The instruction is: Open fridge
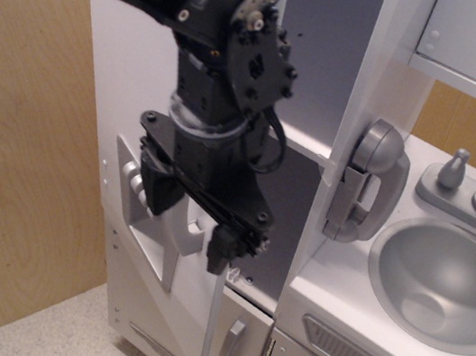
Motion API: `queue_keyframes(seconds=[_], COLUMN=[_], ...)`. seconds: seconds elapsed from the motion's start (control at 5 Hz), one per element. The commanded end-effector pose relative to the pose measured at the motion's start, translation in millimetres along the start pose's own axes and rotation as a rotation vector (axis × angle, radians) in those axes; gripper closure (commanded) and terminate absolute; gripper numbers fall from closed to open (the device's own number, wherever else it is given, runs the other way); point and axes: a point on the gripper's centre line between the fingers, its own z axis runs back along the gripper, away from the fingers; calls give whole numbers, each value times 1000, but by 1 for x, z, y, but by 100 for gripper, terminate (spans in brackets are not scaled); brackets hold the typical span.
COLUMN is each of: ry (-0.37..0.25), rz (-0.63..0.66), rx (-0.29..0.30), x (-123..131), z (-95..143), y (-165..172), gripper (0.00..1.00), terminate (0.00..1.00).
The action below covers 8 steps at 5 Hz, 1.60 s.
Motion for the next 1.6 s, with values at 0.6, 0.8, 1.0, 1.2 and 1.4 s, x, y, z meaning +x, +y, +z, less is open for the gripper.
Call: queue_keyframes(seconds=[0.6, 0.8, 1.0, 1.2, 1.4], ry=[-139, -137, -71, -58, -27], rz=[27, 70, 88, 72, 66], rx=[34, 54, 76, 90, 88], x=[80, 87, 77, 56, 29], z=[-11, -10, -10, -7, -5], y=[-40, -23, -12, -9, -6], gripper=[0, 0, 0, 0, 0], terminate=[0, 0, 0, 0, 0])
